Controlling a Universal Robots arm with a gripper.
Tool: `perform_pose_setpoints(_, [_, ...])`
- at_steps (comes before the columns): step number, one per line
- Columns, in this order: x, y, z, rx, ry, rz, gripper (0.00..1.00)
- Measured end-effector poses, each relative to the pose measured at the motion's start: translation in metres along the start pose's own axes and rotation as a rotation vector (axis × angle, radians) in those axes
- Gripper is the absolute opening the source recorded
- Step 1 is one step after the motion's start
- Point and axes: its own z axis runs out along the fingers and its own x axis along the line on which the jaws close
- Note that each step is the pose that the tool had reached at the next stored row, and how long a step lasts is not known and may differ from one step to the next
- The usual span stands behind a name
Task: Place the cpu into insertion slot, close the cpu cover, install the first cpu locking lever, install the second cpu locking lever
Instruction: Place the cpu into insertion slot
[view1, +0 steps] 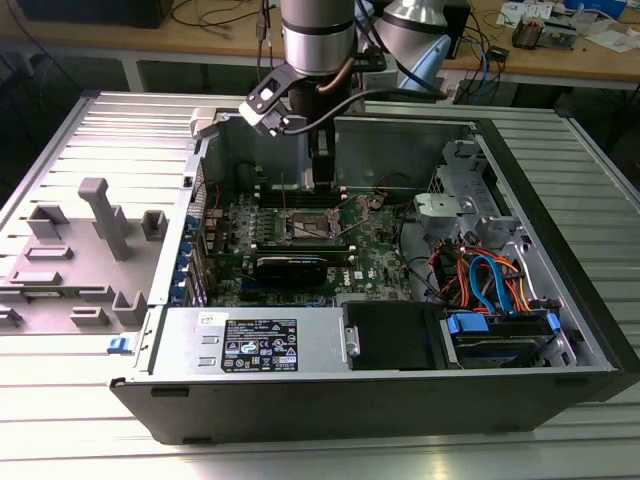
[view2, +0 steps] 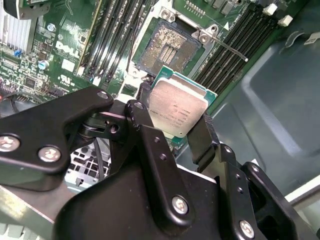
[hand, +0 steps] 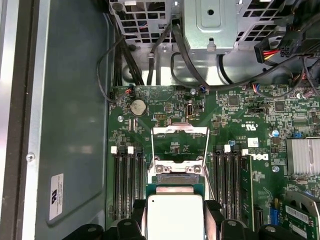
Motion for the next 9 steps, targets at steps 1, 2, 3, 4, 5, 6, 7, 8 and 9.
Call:
perform_pose_setpoints(1, [0.0, 0.0, 0.0, 0.0002, -0.0001, 0.0, 0.54])
perform_pose_setpoints(2, [0.0, 0.0, 0.0001, 0.0001, -0.0001, 0.0, 0.54])
perform_pose_setpoints(3, [0.0, -0.0001, 0.0006, 0.0, 0.0001, 0.0, 0.54])
perform_pose_setpoints(4, [0.0, -0.0001, 0.0011, 0.0, 0.0001, 0.0, 0.54])
perform_pose_setpoints(5, [0.0, -0.0001, 0.0011, 0.0, 0.0001, 0.0, 0.54])
perform_pose_setpoints(6, [0.0, -0.0001, 0.0011, 0.0, 0.0002, 0.0, 0.54])
perform_pose_setpoints(7, [0.0, -0.0001, 0.0011, 0.0, 0.0001, 0.0, 0.54])
perform_pose_setpoints(8, [0.0, -0.0001, 0.0011, 0.0, 0.0002, 0.0, 0.54])
perform_pose_setpoints(9, [0.0, -0.0001, 0.0012, 0.0, 0.0002, 0.0, 0.54])
